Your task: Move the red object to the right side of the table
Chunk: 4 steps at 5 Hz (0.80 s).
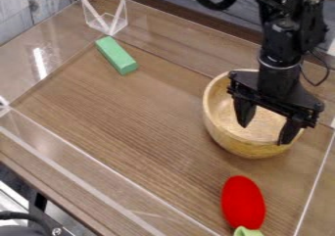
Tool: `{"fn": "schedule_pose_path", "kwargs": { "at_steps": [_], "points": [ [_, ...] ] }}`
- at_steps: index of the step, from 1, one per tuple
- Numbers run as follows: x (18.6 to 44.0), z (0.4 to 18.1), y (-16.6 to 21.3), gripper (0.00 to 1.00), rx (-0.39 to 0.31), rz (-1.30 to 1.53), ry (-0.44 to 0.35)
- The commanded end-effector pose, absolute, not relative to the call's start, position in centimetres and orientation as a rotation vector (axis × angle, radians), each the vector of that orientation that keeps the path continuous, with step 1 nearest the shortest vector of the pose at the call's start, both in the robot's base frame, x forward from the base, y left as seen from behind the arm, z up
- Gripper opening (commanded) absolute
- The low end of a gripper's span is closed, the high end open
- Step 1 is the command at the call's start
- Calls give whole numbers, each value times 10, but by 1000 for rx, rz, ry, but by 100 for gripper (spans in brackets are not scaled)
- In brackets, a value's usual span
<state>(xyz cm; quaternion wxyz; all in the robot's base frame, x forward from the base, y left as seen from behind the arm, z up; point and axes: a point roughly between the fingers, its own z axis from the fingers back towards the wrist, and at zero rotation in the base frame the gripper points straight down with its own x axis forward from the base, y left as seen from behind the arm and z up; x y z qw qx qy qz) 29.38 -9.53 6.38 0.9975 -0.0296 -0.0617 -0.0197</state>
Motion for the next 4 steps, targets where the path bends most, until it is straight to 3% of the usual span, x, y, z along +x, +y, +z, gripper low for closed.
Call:
{"fn": "schedule_pose_path", "kwargs": {
  "at_steps": [1, 4],
  "points": [
    [298, 58, -85, 100, -57, -69, -128],
    [304, 51, -91, 100, -47, 8, -129]
  ]
}}
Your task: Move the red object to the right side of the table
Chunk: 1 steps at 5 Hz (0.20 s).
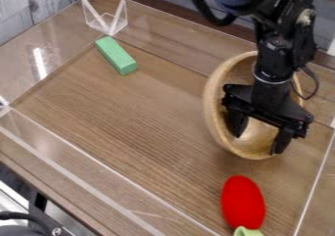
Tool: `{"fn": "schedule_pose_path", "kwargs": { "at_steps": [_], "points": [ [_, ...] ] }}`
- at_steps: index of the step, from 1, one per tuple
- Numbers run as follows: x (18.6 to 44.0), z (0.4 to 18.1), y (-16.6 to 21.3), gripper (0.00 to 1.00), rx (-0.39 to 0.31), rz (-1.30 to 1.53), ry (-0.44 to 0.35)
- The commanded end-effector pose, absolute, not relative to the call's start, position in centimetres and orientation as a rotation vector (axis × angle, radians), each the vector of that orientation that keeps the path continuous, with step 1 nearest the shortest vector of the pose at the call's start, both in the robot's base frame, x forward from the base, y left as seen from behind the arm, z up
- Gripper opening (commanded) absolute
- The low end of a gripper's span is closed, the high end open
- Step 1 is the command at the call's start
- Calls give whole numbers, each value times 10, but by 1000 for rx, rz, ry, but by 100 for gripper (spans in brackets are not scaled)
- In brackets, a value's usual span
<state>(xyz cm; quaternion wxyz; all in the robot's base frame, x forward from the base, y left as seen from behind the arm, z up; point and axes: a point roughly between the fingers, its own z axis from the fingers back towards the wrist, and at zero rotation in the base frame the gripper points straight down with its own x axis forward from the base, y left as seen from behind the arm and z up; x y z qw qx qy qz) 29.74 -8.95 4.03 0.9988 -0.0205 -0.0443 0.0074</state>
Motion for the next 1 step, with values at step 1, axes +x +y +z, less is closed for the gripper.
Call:
{"fn": "schedule_pose_path", "kwargs": {
  "at_steps": [1],
  "points": [
    [309, 54, -92, 100, -46, -4, -133]
  ]
}}
